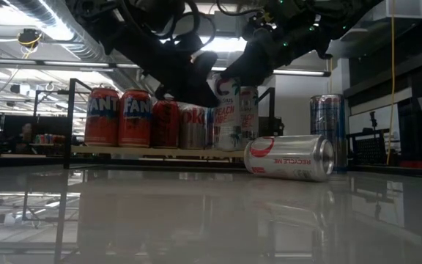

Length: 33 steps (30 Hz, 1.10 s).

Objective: Place canned beverage on shelf
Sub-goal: Put the white pink soda can on the shelf aligned with the other white pink soda cans

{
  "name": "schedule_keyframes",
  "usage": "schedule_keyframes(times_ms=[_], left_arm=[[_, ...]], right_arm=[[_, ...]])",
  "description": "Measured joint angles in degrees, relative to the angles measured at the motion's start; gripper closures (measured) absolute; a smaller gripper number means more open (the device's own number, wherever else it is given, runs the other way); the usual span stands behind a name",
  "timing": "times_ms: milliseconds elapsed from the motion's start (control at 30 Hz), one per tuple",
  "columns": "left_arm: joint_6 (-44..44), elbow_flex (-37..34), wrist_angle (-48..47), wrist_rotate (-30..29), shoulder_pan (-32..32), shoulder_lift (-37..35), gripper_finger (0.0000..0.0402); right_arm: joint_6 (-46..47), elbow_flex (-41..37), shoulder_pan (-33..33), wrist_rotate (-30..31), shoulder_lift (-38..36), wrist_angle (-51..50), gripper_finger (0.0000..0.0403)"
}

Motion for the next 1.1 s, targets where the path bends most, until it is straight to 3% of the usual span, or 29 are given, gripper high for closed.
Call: schedule_keyframes(times_ms=[133,900,1100], left_arm=[[0.00,0.00,-0.02,2.48,-0.04,0.00,0.0337],[0.02,-0.02,2.19,2.37,0.50,-0.02,0.0337],[0.02,-0.02,2.30,2.42,0.50,-0.02,0.0337]], right_arm=[[0.00,0.00,0.00,0.02,0.00,0.00,0.0157],[0.11,-0.02,-0.02,0.00,0.02,-0.17,0.0156],[0.08,-0.07,-0.02,0.02,0.03,-0.15,0.0120]])
